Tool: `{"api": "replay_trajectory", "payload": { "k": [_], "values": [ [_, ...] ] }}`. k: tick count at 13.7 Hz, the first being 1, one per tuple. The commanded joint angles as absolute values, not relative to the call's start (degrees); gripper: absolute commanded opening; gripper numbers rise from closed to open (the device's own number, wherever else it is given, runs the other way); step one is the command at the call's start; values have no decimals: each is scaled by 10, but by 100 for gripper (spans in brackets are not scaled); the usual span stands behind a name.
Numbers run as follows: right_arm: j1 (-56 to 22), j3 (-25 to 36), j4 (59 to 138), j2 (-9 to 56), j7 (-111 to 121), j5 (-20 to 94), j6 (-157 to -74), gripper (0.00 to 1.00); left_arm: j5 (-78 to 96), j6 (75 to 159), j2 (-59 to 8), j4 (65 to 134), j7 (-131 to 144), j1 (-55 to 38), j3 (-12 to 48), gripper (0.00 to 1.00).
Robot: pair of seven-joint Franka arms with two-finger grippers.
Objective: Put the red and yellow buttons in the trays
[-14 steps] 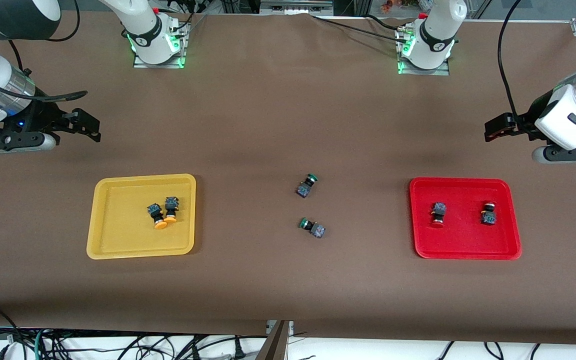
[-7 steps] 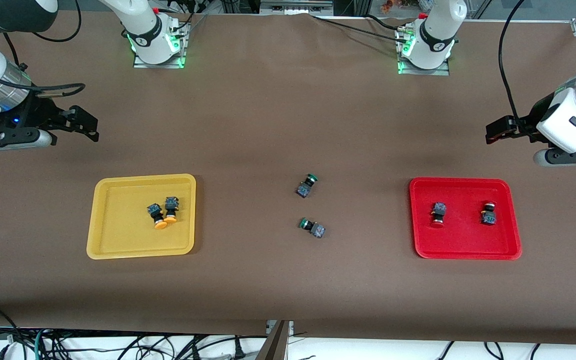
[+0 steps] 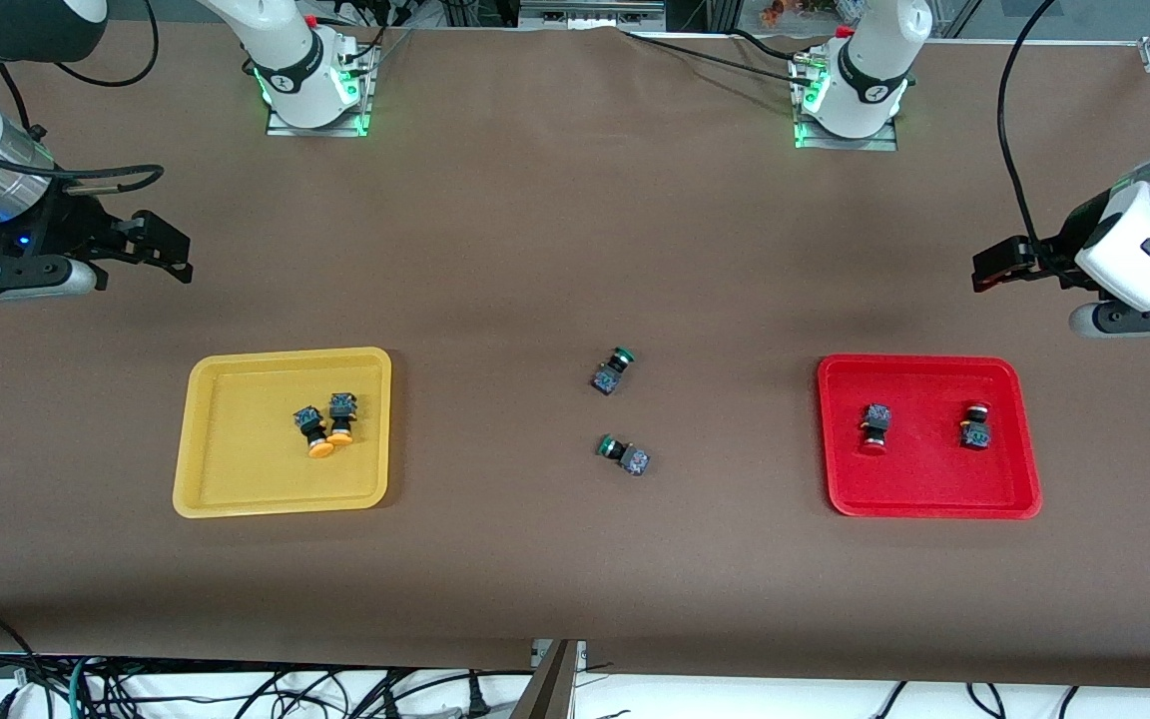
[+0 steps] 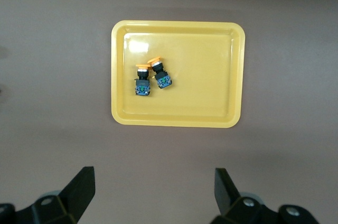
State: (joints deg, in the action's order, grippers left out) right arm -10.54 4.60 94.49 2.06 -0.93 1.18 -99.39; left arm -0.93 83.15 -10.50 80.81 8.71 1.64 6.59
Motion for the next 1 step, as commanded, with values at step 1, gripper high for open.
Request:
{"api": "replay_trajectory", "payload": {
  "k": [1],
  "values": [
    [-98,45,923,33,-12,17,-976,100,-3,827,-118,787,91,18,65,100]
  ]
}}
